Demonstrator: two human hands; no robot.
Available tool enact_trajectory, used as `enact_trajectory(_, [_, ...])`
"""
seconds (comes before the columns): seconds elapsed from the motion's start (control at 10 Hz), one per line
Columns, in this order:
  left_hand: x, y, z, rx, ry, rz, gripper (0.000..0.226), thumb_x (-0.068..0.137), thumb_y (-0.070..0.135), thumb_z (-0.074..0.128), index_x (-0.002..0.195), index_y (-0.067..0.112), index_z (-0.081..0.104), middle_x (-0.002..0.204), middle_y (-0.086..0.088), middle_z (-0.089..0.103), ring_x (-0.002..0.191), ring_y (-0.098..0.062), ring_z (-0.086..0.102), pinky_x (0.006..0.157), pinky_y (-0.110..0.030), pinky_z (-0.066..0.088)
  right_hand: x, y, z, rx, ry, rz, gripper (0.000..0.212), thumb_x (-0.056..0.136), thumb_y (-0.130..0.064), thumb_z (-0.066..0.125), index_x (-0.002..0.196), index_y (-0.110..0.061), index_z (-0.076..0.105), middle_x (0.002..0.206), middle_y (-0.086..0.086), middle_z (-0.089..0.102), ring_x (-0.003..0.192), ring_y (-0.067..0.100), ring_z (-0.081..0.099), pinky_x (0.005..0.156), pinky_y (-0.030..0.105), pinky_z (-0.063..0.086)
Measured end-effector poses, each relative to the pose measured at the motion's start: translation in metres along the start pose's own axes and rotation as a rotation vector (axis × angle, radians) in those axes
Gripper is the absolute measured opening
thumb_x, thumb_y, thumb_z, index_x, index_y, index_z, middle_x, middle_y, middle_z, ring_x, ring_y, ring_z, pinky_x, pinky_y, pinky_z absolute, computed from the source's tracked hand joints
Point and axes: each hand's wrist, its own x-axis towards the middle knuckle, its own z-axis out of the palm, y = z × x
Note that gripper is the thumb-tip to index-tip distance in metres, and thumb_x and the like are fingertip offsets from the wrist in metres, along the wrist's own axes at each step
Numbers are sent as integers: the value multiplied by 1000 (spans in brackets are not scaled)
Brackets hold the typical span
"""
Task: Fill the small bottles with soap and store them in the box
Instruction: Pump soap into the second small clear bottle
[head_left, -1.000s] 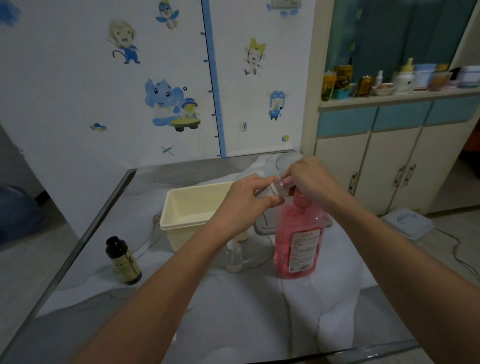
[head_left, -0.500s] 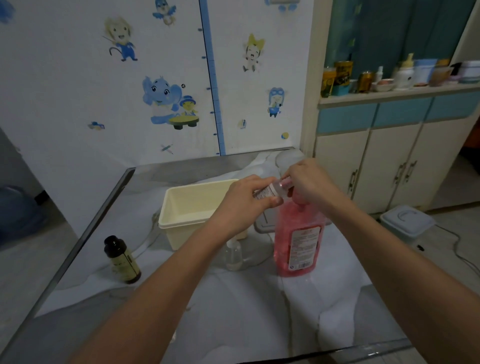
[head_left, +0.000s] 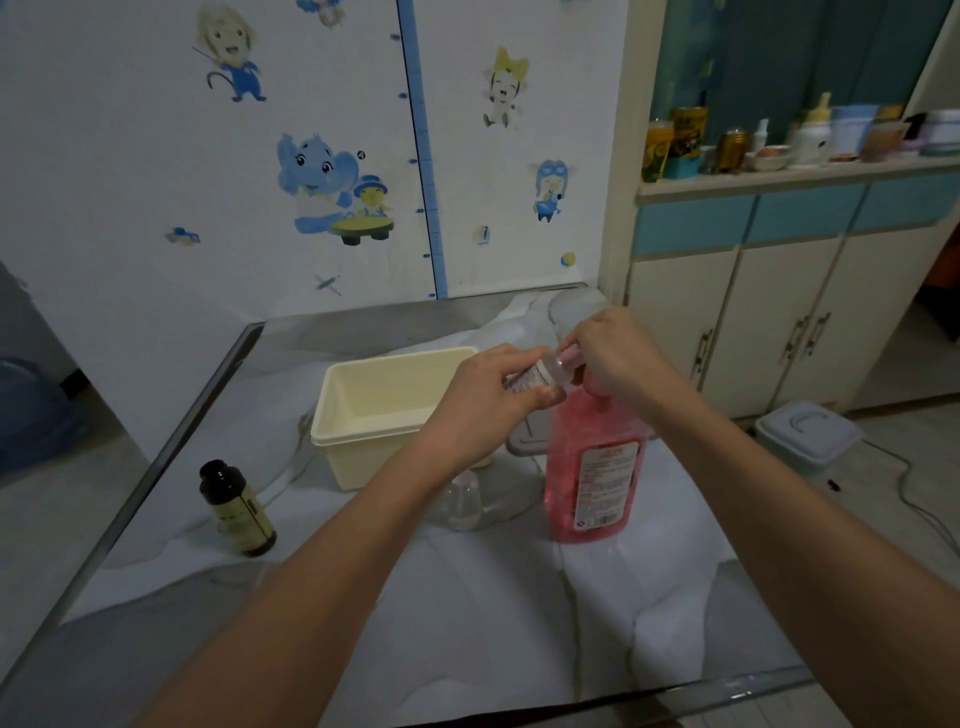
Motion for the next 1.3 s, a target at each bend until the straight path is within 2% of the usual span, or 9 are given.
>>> enact_trajectory(0.1, [2,4,-3,8,-8,-8,39,80,24,74,119,27,67,96,-6,64,84,-15,59,74,-24,42,-2,-7,-7,-33,-47,48,28,80,-24,71,109,-21,70,99,0,69,96,17,61,84,31,51])
enact_trajectory(0.2, [5,6,-7,2,2,-1,41,79,24,75,119,26,67,98,-5,64,89,-15,60,78,-28,44,0,-6,-14,353,-54,146,26,87,-12,48,95,0,70,67,5,62,59,18,57,55,29,48])
enact_trajectory(0.3, [5,5,-6,16,2,5,41,80,24,75,120,26,67,95,-5,63,86,-14,58,75,-24,42,3,-4,-13,346,-51,136,25,87,-10,46,84,1,69,61,4,61,61,23,65,52,27,46])
enact_trajectory(0.4, [4,2,-3,15,-7,-4,39,80,24,74,118,28,68,94,-5,62,84,-14,58,74,-23,42,-1,-1,-5,-18,-24,17,17,84,-15,62,97,-9,71,87,7,69,93,25,67,72,33,54])
enact_trajectory(0.6, [1,-1,-1,17,-10,-12,40,80,24,75,119,26,67,96,-6,63,85,-17,59,77,-29,44,3,6,5,330,29,133,33,82,-15,70,114,-11,68,111,9,67,106,25,61,90,33,49])
enact_trajectory(0.7, [3,1,-4,33,-18,-5,40,79,25,75,119,27,67,96,-2,63,82,-11,57,73,-27,42,-4,-4,-2,420,13,251,27,83,-19,68,110,-14,69,110,6,69,108,23,61,89,33,50])
enact_trajectory(0.8, [8,6,-8,47,-9,16,42,79,26,75,120,26,67,96,0,63,84,-8,56,74,-24,41,-4,-5,-13,469,-20,172,20,86,-15,51,75,-12,68,84,9,71,89,29,68,56,30,51])
enact_trajectory(1.0, [8,1,-6,81,-17,5,44,80,29,74,123,26,65,93,6,61,86,-8,54,74,-22,37,-4,-2,-7,478,-28,177,28,89,-16,43,70,-13,64,78,6,70,78,19,67,46,29,47])
enact_trajectory(1.3, [6,1,-5,59,-23,-8,42,80,29,74,121,28,66,98,3,63,88,-10,56,76,-23,40,-8,-7,-10,446,-83,232,20,84,-19,66,103,-13,71,94,5,70,103,26,64,79,34,53])
